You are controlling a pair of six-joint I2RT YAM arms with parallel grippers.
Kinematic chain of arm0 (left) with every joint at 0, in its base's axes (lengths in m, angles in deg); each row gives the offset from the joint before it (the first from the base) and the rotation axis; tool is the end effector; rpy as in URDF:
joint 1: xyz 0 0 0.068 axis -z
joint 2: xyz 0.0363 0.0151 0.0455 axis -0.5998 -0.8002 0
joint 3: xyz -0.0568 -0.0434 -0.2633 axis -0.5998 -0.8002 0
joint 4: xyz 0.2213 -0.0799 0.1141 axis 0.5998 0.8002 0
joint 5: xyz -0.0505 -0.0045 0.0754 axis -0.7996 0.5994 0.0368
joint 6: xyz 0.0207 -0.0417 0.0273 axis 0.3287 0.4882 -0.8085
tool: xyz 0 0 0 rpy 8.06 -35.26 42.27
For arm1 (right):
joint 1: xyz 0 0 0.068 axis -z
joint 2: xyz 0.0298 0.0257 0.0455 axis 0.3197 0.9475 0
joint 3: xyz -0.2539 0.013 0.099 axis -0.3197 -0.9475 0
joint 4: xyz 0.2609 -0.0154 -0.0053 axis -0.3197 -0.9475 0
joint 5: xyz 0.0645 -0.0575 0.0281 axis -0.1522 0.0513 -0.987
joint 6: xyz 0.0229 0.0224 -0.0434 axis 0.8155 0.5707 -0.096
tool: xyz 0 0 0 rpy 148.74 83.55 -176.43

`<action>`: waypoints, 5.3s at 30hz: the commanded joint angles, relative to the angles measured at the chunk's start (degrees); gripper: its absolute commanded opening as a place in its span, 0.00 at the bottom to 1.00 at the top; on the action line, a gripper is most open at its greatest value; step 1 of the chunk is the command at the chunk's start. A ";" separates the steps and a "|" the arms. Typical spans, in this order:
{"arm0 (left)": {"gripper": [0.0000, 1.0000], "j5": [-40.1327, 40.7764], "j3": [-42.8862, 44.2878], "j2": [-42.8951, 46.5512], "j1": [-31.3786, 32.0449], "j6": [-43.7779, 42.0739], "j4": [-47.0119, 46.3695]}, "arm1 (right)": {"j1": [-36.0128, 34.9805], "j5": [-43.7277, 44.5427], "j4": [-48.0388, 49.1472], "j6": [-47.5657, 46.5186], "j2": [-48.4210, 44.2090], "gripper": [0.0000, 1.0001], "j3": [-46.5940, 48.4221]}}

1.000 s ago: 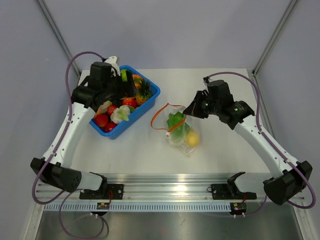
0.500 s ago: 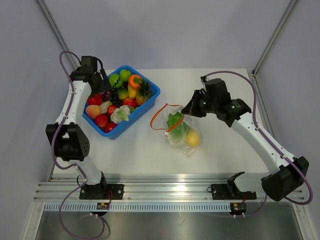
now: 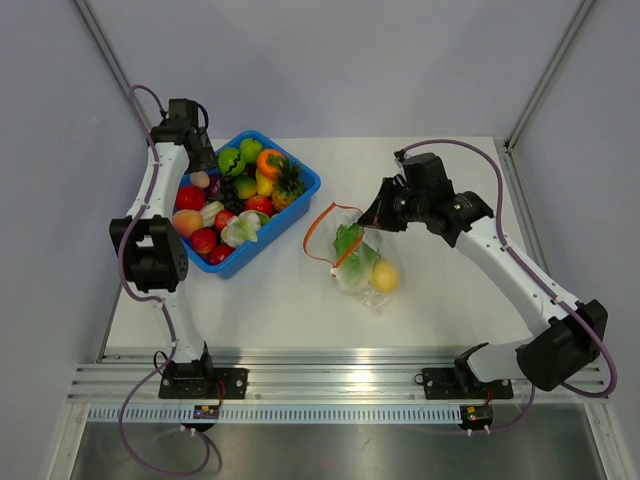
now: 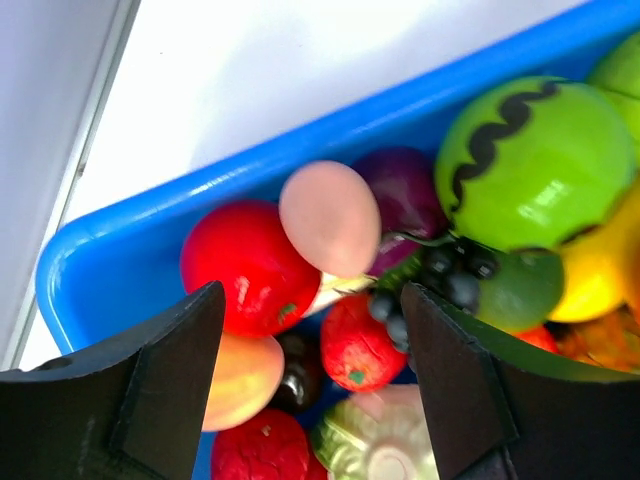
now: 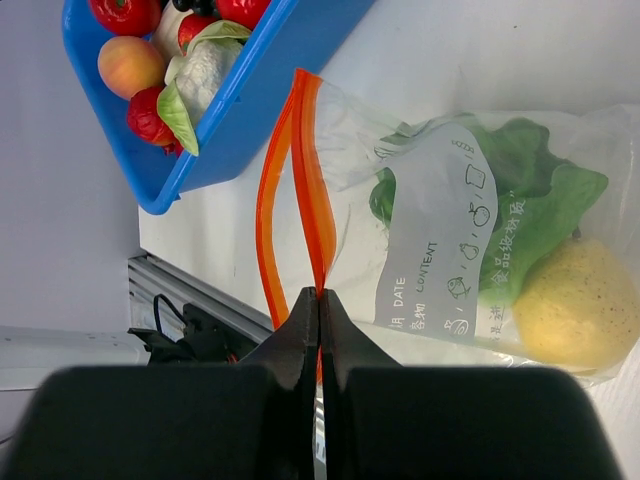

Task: Place the food in the zip-top bag and seal the zipper
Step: Pick up the fake food from the bin, then place the fake food in the zipper food storage bag, then adjust the zipper food storage bag at the center of the board.

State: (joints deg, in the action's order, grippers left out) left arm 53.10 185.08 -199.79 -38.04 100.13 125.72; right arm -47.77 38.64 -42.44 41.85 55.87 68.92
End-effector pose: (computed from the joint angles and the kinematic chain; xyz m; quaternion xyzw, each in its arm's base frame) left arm 0.4393 0.0195 0.3221 -0.2012 0.9159 0.0936 0.3345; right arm 0.2544 0.1520 0.3557 0.0124 0.8954 0.3328 0.2954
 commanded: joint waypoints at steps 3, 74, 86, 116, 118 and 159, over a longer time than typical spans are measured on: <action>0.76 0.30 4.47 -3.86 -1.71 -1.67 -1.74 | -0.23 -1.01 2.52 -0.95 0.42 0.00 3.49; 0.30 -32.83 -25.85 29.62 34.93 5.27 -12.55 | -1.73 -0.31 4.02 0.89 -0.63 0.00 1.12; 0.88 -31.78 -28.67 25.76 40.48 6.85 -13.26 | -1.73 0.48 2.96 0.98 -2.48 0.00 1.03; 0.42 -18.50 -41.85 28.39 37.93 9.05 -16.15 | -1.81 2.33 1.64 1.51 -7.05 0.00 -1.34; 0.05 -19.91 -40.45 28.48 38.10 8.79 -15.28 | -1.73 3.03 1.12 0.98 -6.96 0.00 -1.52; 0.00 -27.82 -37.54 23.21 44.08 10.10 -20.11 | -1.99 11.29 -0.47 -3.85 -2.58 0.00 -6.88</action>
State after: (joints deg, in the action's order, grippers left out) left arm 28.58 150.55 -172.09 5.60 109.20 110.07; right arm -49.14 48.76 -45.21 39.36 50.56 64.66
